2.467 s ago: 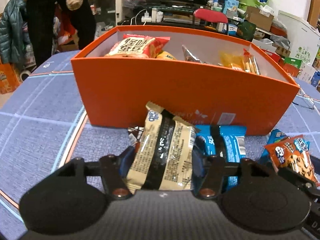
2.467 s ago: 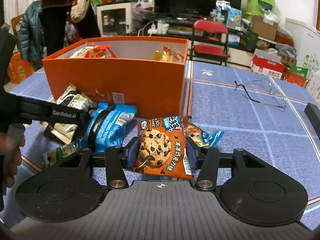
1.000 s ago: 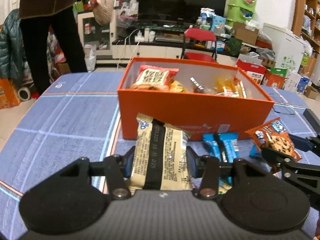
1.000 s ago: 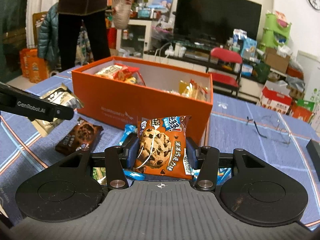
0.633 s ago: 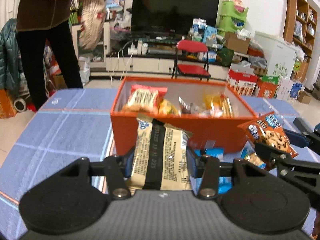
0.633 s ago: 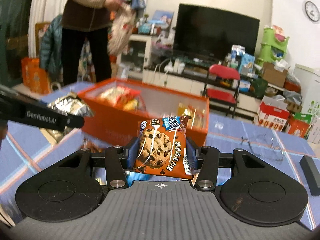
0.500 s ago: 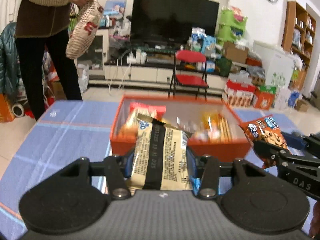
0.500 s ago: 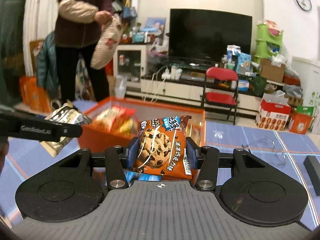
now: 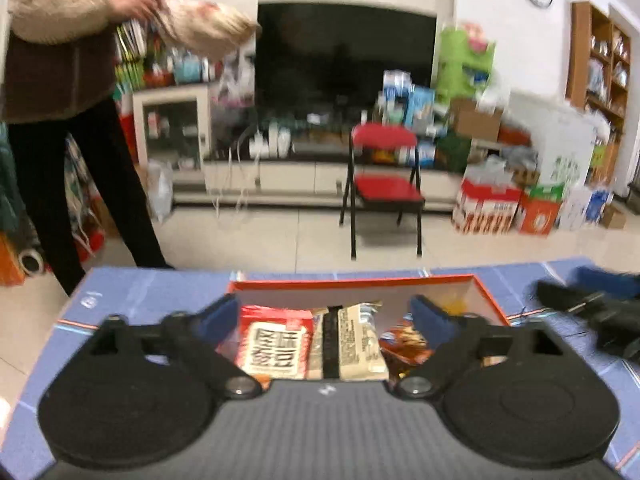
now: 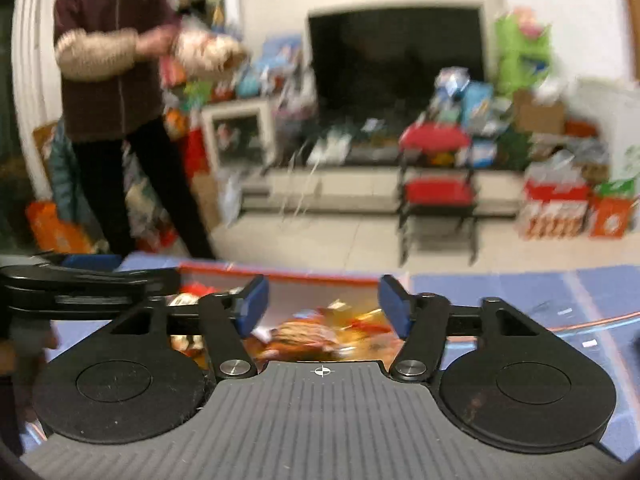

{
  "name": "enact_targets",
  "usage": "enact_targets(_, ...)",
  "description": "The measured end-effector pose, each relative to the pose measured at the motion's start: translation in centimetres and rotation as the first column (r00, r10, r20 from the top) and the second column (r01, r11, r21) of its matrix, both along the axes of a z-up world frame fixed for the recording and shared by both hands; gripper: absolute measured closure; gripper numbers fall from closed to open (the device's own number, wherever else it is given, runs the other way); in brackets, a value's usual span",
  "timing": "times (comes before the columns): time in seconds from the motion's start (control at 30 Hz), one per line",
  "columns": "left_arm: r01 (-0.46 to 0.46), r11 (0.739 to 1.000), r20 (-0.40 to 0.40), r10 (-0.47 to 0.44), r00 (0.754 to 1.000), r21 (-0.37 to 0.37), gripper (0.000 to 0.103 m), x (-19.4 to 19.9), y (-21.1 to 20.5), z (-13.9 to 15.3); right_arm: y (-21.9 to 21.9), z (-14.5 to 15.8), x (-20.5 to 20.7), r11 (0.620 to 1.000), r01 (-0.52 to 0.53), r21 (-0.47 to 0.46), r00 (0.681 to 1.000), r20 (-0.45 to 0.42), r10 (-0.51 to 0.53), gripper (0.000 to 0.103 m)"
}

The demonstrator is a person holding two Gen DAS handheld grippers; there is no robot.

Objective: Organize snacks
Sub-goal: 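Carry both packets over the orange box and open both tools, then grasp the blue cookie pack with the right tool while the left tool grasps the brown chocolate packet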

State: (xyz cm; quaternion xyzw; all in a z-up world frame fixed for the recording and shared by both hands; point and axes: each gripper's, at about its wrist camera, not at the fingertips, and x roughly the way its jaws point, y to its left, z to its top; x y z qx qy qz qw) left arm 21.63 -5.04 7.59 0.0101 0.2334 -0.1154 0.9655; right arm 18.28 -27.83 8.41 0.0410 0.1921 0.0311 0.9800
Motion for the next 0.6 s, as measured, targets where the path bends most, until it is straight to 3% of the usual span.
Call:
enact_targets(0.03,-0.004,1.0,0.023,0.004,1.0,0.004,0.001,-1.4,0.5,0.0,-0.8,0.1,-1.9,0.999,0.034,0.001,0.999,0.032,-0.034,0.03)
enact_targets(0.07,-0.006,1.0,0.036,0.005,0.999,0.012,0.001,-3.0,1.2,-0.2,-1.6,-0.1,-3.8,0.998,0.067,0.01,0.996,0.051,-0.068,0.027)
enact_targets(0.17,-0.036,0.999,0.009,0.036,0.999,0.036,0.001,-6.5,3.0,-2.0,-2.7,-2.6,-7.5,0.994,0.111,0.02,0.994,0.003,-0.111,0.028)
enact_targets(0.3,-0.111,0.993,-0.084,0.114,0.99,0.035,0.0,-9.0,5.3,-6.3,-2.3,-7.8,-10.2,0.988,0.149,-0.029,0.986,-0.069,-0.151,0.028)
enact_targets(0.4,-0.152,0.988,-0.173,0.15,0.974,-0.002,0.001,-9.0,6.8,-8.9,-1.6,-10.3,-9.1,0.988,-0.03,-0.149,0.995,-0.099,0.015,0.028)
enact_targets(0.47,-0.175,0.984,-0.216,0.166,0.962,-0.021,0.0,-8.8,7.2,-9.9,-2.0,-11.9,-7.7,0.957,-0.219,-0.189,0.97,-0.149,0.193,0.027)
enact_targets(0.6,-0.143,0.99,-0.23,0.136,0.964,-0.011,0.001,-8.6,6.7,-10.9,-3.6,-13.0,-4.0,0.93,-0.31,-0.196,0.937,-0.23,0.264,0.027)
